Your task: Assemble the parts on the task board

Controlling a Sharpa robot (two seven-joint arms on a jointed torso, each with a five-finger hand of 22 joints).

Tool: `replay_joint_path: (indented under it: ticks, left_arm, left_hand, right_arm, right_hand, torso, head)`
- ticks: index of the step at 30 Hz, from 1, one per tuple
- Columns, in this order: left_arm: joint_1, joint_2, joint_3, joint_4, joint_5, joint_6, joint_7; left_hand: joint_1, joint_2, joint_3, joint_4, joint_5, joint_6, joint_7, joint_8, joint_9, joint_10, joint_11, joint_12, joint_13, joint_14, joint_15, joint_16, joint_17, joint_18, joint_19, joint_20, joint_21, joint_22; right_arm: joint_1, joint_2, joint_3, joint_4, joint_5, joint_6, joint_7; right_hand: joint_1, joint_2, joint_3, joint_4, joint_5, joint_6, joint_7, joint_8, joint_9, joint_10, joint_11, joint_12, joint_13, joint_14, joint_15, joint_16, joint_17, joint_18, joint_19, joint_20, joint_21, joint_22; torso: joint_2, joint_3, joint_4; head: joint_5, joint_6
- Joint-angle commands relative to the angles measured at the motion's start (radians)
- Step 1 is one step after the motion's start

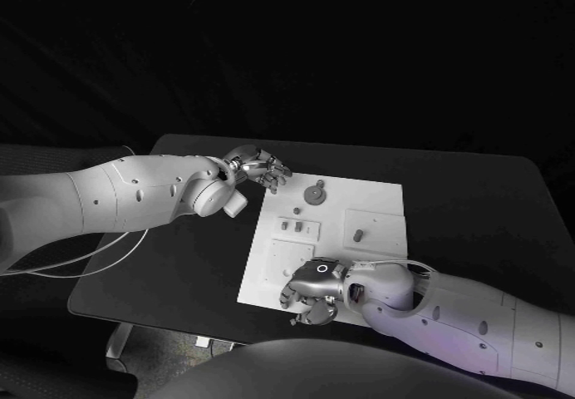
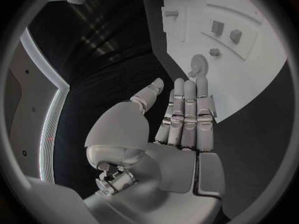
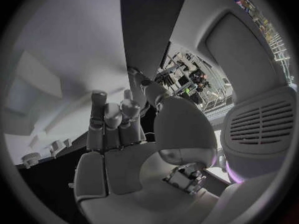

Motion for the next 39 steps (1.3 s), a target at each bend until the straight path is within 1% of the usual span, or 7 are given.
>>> replay_joint_path:
  ticks: [1,8,13,19,22,28,39]
  left_arm:
    - [0.001,0.002,0.001,0.001,-0.002,0.014,0.006]
    - [0.001,0.0,0.001,0.001,-0.002,0.015,0.006]
    - [0.001,-0.001,0.001,0.001,-0.002,0.016,0.005]
    - [0.001,-0.002,0.001,-0.001,-0.002,0.016,0.005]
    - [0.001,-0.002,0.001,0.0,-0.003,0.016,0.006]
    - [0.0,-0.001,0.001,0.0,-0.003,0.015,0.006]
    - [0.001,0.0,0.001,-0.001,-0.004,0.016,0.006]
  left_hand:
    - [0.002,0.002,-0.001,0.002,0.005,0.005,0.005,0.002,0.0,-0.007,0.003,0.005,-0.002,0.006,-0.001,0.006,-0.001,0.014,0.009,-0.001,-0.003,0.001]
    - [0.002,0.002,-0.001,0.001,0.005,0.004,0.005,0.002,0.0,-0.007,0.003,0.005,-0.002,0.006,-0.001,0.006,-0.001,0.014,0.009,-0.001,-0.004,0.001]
    - [0.002,0.002,-0.001,0.001,0.005,0.004,0.005,0.002,0.0,-0.008,0.003,0.006,-0.002,0.006,-0.001,0.006,-0.001,0.014,0.009,-0.001,-0.004,0.001]
    - [0.002,0.002,-0.001,0.001,0.005,0.004,0.005,0.002,0.0,-0.008,0.003,0.007,-0.002,0.006,-0.001,0.006,-0.001,0.014,0.009,-0.001,-0.004,0.002]
    - [0.002,0.002,-0.001,0.001,0.005,0.004,0.005,0.002,0.0,-0.008,0.003,0.007,-0.002,0.006,-0.001,0.006,-0.001,0.014,0.009,-0.001,-0.004,0.002]
    - [0.002,0.002,-0.001,0.001,0.005,0.004,0.005,0.002,0.0,-0.008,0.003,0.007,-0.003,0.006,-0.001,0.006,-0.001,0.014,0.009,-0.001,-0.004,0.002]
    - [0.003,0.002,-0.001,0.001,0.005,0.004,0.005,0.002,0.0,-0.009,0.003,0.009,-0.003,0.006,-0.001,0.006,-0.001,0.014,0.009,-0.001,-0.005,0.002]
  right_arm:
    - [-0.003,-0.001,0.0,0.011,-0.022,0.015,0.013]
    - [-0.004,-0.01,0.0,0.019,-0.022,0.019,0.015]
    - [-0.004,-0.013,0.0,0.026,-0.022,0.034,0.019]
    - [-0.006,-0.015,0.0,0.033,-0.023,0.05,0.017]
    - [-0.006,-0.014,0.0,0.034,-0.025,0.059,0.016]
    - [-0.007,-0.008,0.0,0.021,-0.038,0.079,0.008]
    - [-0.022,0.005,0.0,-0.005,-0.069,0.076,-0.004]
  right_hand:
    - [0.003,-0.002,-0.004,0.0,0.004,-0.007,0.015,0.004,-0.001,-0.002,0.005,0.001,0.002,0.0,0.01,0.004,0.002,0.011,-0.004,0.005,-0.002,0.012]
    - [0.009,0.002,-0.004,0.0,0.013,0.003,0.014,0.011,-0.001,-0.001,0.004,0.005,0.003,0.001,0.009,0.007,0.002,0.011,-0.002,0.006,0.0,0.013]
    - [0.01,0.004,-0.004,0.0,0.017,0.008,0.013,0.014,-0.002,0.0,0.003,0.006,0.003,0.001,0.009,0.008,0.002,0.011,-0.001,0.006,0.001,0.013]
    - [0.009,0.006,-0.003,0.0,0.019,0.009,0.013,0.015,-0.002,0.0,0.003,0.007,0.003,0.001,0.008,0.008,0.002,0.011,-0.001,0.006,0.001,0.013]
    - [0.009,0.007,-0.004,0.0,0.02,0.016,0.011,0.019,-0.001,0.0,0.001,0.007,0.002,0.001,0.007,0.008,0.002,0.011,-0.001,0.007,0.001,0.013]
    - [0.005,0.011,-0.007,0.0,0.015,0.029,0.007,0.027,-0.001,0.001,-0.003,0.009,0.002,0.002,0.004,0.009,0.002,0.011,-0.001,0.007,0.002,0.013]
    - [0.001,0.011,-0.012,0.0,0.008,0.036,0.003,0.031,-0.001,0.001,-0.006,0.009,0.001,0.001,0.001,0.01,0.001,0.011,-0.002,0.007,0.002,0.013]
  torso:
    - [0.0,0.0,-0.0001]
    - [0.0,-0.0002,-0.0002]
    - [0.0,-0.0004,0.0002]
    - [0.0,0.0003,-0.0012]
    - [0.0,-0.0003,-0.0009]
    - [0.0,-0.0005,-0.0009]
    - [0.0,0.0002,-0.0001]
  head:
    - [0.001,0.0]
    - [0.004,0.0]
    - [0.003,0.0]
    - [0.003,0.0]
    - [0.002,0.0]
    - [0.001,0.0]
    - [0.002,0.0]
